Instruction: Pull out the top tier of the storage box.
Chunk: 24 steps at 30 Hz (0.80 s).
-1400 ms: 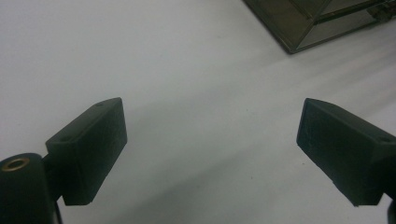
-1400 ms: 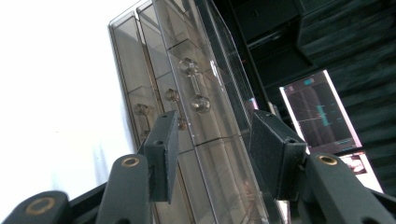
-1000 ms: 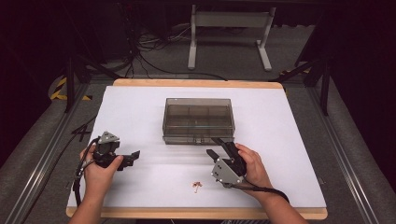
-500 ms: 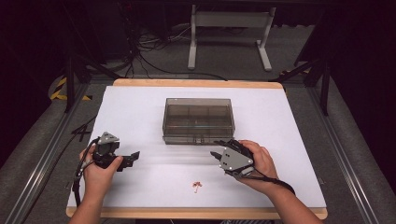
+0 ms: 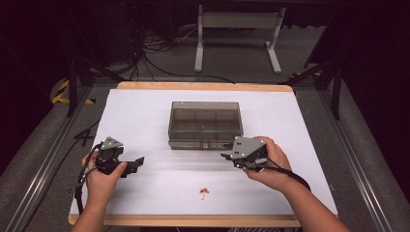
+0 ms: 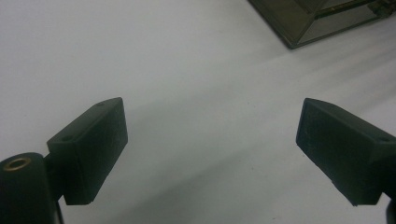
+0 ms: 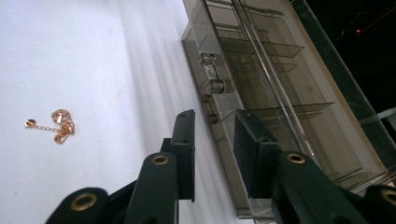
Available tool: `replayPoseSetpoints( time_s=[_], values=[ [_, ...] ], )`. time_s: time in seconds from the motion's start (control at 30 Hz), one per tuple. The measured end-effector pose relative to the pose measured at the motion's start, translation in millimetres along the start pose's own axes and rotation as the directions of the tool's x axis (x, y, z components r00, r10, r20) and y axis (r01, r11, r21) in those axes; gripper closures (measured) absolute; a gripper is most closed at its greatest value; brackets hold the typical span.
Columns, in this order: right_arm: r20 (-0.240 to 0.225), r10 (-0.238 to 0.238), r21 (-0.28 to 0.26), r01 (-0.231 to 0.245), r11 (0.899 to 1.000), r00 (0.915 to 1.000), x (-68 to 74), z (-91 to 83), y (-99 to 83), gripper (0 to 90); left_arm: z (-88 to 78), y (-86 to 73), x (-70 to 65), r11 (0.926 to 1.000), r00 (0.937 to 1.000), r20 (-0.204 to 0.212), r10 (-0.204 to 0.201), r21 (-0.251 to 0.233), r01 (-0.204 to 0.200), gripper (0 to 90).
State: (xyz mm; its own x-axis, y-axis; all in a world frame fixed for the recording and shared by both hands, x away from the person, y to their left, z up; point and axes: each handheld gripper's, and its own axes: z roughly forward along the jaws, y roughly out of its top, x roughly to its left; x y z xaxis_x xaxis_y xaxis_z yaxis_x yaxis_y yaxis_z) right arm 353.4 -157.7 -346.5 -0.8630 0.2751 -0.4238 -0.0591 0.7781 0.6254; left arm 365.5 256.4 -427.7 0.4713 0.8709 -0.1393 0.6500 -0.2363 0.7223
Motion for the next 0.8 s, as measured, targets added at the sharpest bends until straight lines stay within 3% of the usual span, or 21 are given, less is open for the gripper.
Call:
replayPoseSetpoints(
  time_s=[0.1, 0.37, 0.57, 0.8],
  values=[
    [-0.029, -0.001, 0.027, 0.001, 1.0, 0.9996, -5.5, -1.2, 2.7, 72.6, 0.0, -0.1, -0.8, 1.0, 1.0, 0.003, 0.001, 0.0, -0.001, 9.9],
    [-0.05, -0.012, 0.061, 0.015, 0.998, 0.9987, -15.0, -4.9, 8.8, 73.0, -0.3, 0.0, -0.5, 1.0, 1.0, 0.002, 0.003, -0.002, -0.003, 9.9],
    [-0.083, 0.018, 0.07, -0.012, 0.998, 0.9964, -32.3, -5.8, 10.1, 72.9, -0.5, -0.3, -0.9, 1.0, 1.0, 0.005, -0.001, 0.001, 0.001, 9.9],
    [-0.103, 0.027, 0.103, -0.016, 0.995, 0.9943, -40.4, -0.3, 11.2, 72.9, -0.6, -0.5, -0.2, 1.0, 1.0, 0.005, -0.001, -0.002, 0.001, 9.9]
  ],
)
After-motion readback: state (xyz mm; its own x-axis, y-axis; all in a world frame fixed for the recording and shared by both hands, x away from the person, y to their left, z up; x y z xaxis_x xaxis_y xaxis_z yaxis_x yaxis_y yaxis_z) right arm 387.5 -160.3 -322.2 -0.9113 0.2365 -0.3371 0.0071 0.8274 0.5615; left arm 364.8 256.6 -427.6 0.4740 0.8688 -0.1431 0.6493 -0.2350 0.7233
